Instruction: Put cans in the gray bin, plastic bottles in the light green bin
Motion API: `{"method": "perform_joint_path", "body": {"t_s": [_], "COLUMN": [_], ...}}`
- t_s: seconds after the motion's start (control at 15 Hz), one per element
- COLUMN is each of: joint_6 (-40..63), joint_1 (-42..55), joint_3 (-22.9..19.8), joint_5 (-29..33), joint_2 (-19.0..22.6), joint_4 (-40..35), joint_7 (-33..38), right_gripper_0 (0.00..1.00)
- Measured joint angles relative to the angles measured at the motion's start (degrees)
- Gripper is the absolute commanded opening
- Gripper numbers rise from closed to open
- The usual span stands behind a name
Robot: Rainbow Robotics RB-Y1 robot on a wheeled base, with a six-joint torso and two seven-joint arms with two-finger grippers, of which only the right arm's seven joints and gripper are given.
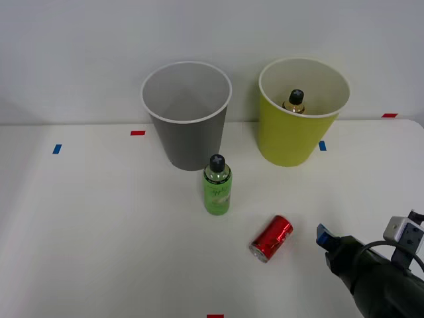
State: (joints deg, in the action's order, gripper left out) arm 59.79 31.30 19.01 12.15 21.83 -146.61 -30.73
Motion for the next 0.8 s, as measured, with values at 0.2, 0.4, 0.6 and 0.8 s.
{"method": "perform_joint_path", "body": {"t_s": [0.2, 0.4, 0.6, 0.8], "joint_6": [13.07, 22.0, 27.07, 27.84], "joint_1": [-5.29, -13.13, -19.45, -24.71], "joint_3": [0.69, 2.81, 3.27, 3.72], "joint_5": [-5.32, -11.39, -17.31, -20.4], "joint_2": [2.4, 5.11, 6.6, 7.51], "joint_4": [-1.63, -2.15, -1.46, 4.03], "joint_7": [-0.08, 0.02, 0.14, 0.53], "right_gripper_0": [0.81, 0.81, 0.81, 0.81]}}
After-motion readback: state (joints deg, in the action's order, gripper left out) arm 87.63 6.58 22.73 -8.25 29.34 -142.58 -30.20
